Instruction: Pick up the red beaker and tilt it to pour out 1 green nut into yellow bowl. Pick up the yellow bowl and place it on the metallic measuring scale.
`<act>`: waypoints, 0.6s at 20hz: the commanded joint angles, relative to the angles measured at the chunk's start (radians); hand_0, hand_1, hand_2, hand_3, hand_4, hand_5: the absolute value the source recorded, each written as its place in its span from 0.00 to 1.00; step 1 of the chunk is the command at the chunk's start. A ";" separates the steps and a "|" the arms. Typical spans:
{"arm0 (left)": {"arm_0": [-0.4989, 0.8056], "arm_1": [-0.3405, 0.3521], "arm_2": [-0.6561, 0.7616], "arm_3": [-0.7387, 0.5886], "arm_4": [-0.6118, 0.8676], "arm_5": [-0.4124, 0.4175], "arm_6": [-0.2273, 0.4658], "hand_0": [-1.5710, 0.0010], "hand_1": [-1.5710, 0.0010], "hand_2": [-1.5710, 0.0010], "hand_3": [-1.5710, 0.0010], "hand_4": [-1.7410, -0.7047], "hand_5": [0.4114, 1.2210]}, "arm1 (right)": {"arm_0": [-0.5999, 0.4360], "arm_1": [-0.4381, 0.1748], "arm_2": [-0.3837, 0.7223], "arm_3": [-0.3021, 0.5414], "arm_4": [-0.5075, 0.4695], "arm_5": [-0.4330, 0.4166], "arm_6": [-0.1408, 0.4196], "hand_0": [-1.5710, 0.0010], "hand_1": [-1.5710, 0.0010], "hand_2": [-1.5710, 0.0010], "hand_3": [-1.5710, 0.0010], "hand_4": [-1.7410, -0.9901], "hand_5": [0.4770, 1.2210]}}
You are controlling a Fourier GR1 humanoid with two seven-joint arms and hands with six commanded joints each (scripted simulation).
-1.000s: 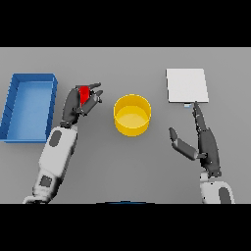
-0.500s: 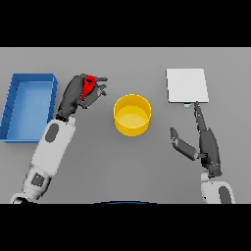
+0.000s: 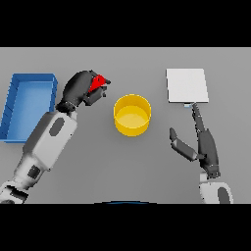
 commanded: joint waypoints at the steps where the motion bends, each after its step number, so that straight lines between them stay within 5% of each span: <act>1: -0.013 0.010 -0.036 0.003 -0.044 0.000 0.018 0.00 0.00 0.00 0.00 0.00 0.89 | -0.007 -0.003 -0.004 -0.006 -0.005 0.003 0.012 1.00 1.00 1.00 1.00 0.65 0.28; 8: -0.155 0.077 -0.244 0.073 -0.262 -0.079 0.042 0.00 0.00 0.00 0.00 0.00 0.96 | -0.002 0.006 0.006 -0.015 -0.004 0.007 0.015 1.00 1.00 1.00 1.00 0.62 0.31; 11: -0.211 0.106 -0.317 0.076 -0.318 -0.135 0.023 0.00 0.00 0.00 0.00 0.07 0.98 | 0.007 0.011 0.009 -0.016 -0.004 0.006 0.007 1.00 1.00 1.00 1.00 0.61 0.30; 12: -0.231 0.106 -0.349 0.081 -0.339 -0.165 0.028 0.00 0.00 0.00 0.06 0.06 0.98 | 0.000 0.020 0.007 -0.009 -0.015 0.006 0.003 1.00 1.00 1.00 1.00 0.61 0.30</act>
